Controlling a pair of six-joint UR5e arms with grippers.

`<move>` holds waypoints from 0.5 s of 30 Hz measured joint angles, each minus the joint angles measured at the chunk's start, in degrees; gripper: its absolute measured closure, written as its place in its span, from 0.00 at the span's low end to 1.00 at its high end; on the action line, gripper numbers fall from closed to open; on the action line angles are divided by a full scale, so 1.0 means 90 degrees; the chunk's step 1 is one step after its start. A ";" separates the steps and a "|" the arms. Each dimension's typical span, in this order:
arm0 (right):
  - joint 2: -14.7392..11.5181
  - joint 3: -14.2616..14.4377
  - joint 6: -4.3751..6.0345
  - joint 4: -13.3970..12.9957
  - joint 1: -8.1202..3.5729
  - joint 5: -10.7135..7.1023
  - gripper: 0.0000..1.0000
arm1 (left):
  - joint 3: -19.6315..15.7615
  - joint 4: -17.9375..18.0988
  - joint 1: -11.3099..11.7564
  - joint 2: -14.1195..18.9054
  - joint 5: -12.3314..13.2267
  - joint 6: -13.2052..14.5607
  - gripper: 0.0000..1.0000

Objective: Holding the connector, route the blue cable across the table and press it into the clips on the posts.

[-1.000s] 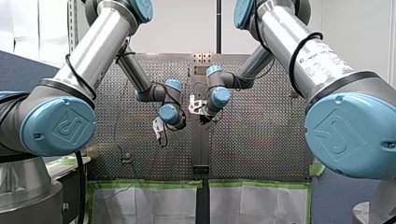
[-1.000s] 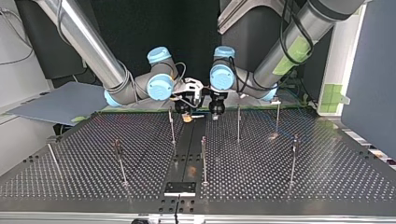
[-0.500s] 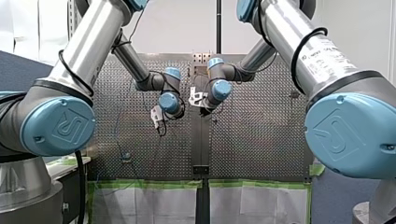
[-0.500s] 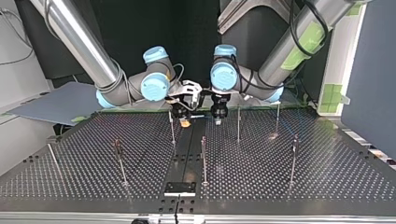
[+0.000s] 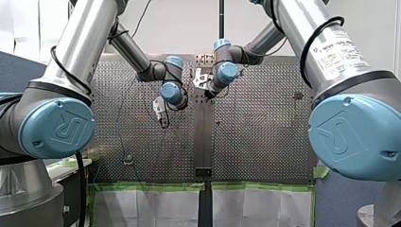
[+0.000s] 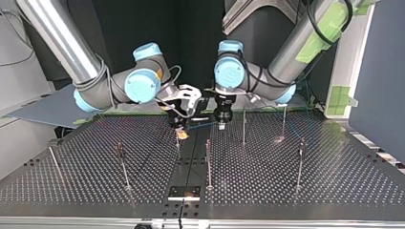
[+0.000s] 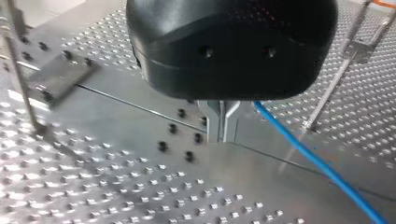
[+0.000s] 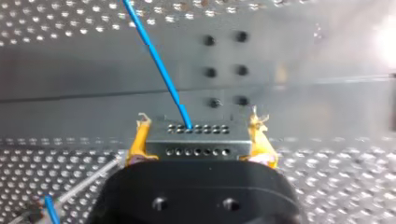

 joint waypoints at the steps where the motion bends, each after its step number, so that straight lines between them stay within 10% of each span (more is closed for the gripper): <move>1: -0.0058 0.0000 0.0001 0.0021 -0.0007 -0.0006 1.00 | -0.0002 -0.0048 0.0000 0.0068 -0.0046 0.0000 1.00; 15: -0.0820 0.0002 0.0170 0.0177 -0.0079 -0.0261 1.00 | -0.0166 -0.0284 0.0037 0.0781 -0.0206 -0.0018 1.00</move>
